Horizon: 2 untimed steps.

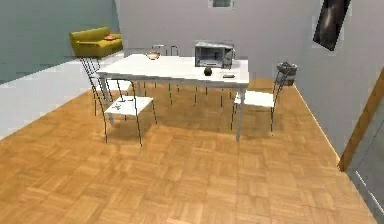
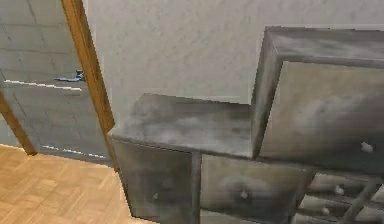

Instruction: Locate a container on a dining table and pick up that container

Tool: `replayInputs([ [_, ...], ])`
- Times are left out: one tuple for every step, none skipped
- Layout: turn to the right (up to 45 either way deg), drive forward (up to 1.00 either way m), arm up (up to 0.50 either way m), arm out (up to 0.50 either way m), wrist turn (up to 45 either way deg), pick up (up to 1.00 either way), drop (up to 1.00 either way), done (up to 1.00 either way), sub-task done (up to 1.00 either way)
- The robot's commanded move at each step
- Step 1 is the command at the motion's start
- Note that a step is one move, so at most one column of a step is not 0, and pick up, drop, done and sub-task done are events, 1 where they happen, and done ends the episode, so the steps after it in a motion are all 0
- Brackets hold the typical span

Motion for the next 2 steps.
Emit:
replayInputs([
  [0.0, 0.45, 0.00, 0.00, 0.0, 0.00, 0.00, 0.00, 0.00],
  [30.0, 0.00, 0.00, 0.00, 0.0, 0.00, 0.00, 0.00, 0.00],
])
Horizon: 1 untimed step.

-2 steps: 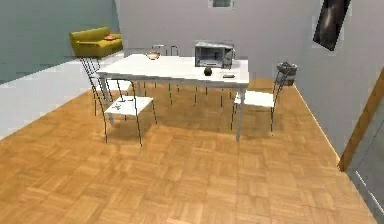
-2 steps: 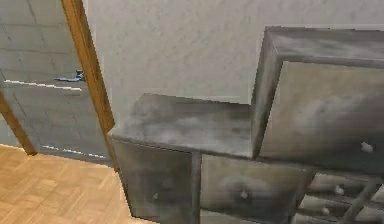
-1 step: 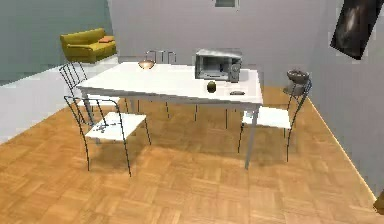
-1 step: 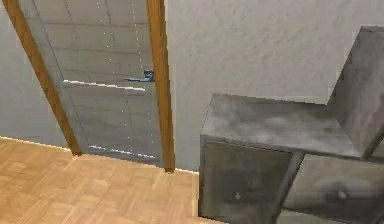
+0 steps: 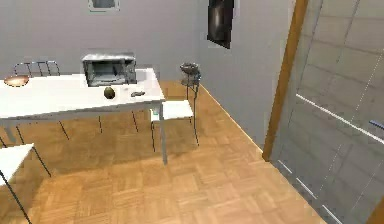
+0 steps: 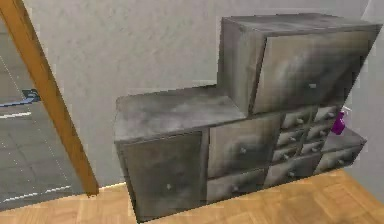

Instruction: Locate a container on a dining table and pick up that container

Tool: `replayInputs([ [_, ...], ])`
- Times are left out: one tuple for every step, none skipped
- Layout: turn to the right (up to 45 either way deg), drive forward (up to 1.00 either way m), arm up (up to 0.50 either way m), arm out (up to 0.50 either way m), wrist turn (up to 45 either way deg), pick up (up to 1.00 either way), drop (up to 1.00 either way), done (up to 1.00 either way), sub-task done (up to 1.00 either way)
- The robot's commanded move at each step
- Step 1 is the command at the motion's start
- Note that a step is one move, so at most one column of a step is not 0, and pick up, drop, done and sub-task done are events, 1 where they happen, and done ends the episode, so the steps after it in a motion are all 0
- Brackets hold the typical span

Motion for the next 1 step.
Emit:
replayInputs([
  [0.0, 0.95, 0.00, 0.00, 0.0, 0.00, 0.00, 0.00, 0.00],
])
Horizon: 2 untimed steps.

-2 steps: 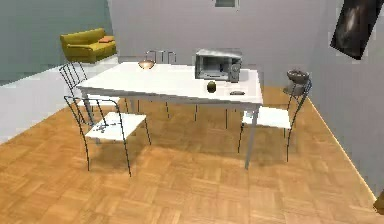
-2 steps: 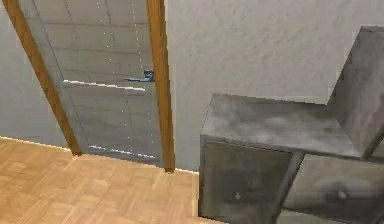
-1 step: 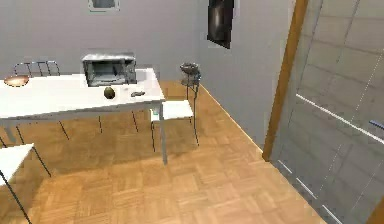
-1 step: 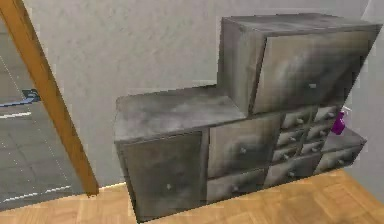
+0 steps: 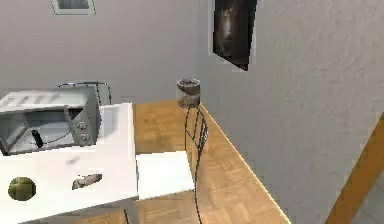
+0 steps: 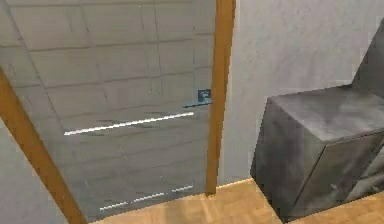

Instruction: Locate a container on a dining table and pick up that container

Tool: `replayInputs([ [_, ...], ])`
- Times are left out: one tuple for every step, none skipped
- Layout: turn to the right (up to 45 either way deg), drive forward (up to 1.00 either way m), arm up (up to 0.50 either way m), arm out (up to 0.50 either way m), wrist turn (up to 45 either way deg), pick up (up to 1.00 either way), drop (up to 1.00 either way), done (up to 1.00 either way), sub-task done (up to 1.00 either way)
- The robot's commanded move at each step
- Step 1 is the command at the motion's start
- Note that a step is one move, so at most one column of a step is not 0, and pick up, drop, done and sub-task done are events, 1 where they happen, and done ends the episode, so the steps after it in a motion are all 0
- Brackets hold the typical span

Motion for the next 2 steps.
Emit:
replayInputs([
  [-45.0, 0.00, 0.00, 0.00, 0.0, 0.00, 0.00, 0.00, 0.00],
  [-45.0, 0.00, 0.00, 0.00, 0.0, 0.00, 0.00, 0.00, 0.00],
])
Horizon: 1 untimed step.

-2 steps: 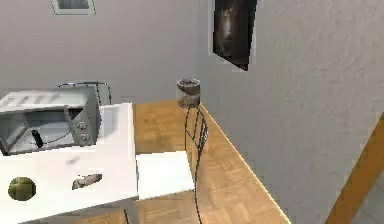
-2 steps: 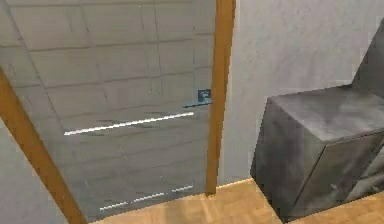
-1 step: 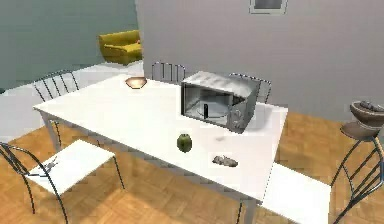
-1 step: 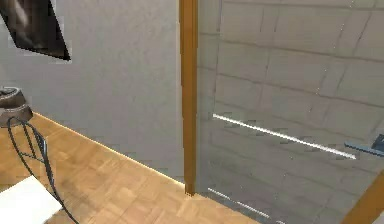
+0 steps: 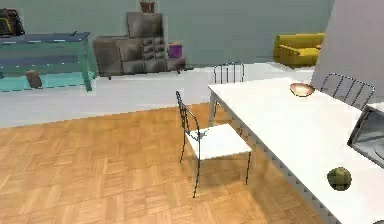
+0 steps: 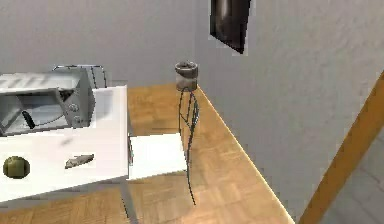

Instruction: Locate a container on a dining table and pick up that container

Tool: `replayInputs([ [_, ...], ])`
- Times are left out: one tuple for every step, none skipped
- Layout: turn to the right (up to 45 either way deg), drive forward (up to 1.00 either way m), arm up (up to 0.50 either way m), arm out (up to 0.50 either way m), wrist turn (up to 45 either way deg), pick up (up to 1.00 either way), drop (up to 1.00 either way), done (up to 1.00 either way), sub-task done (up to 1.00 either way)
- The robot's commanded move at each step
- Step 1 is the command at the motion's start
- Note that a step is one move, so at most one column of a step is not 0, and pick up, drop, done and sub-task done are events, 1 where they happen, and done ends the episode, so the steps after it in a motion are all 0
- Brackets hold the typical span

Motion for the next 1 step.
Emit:
replayInputs([
  [-36.0, 0.00, 0.00, 0.00, 0.0, 0.00, 0.00, 0.00, 0.00],
])
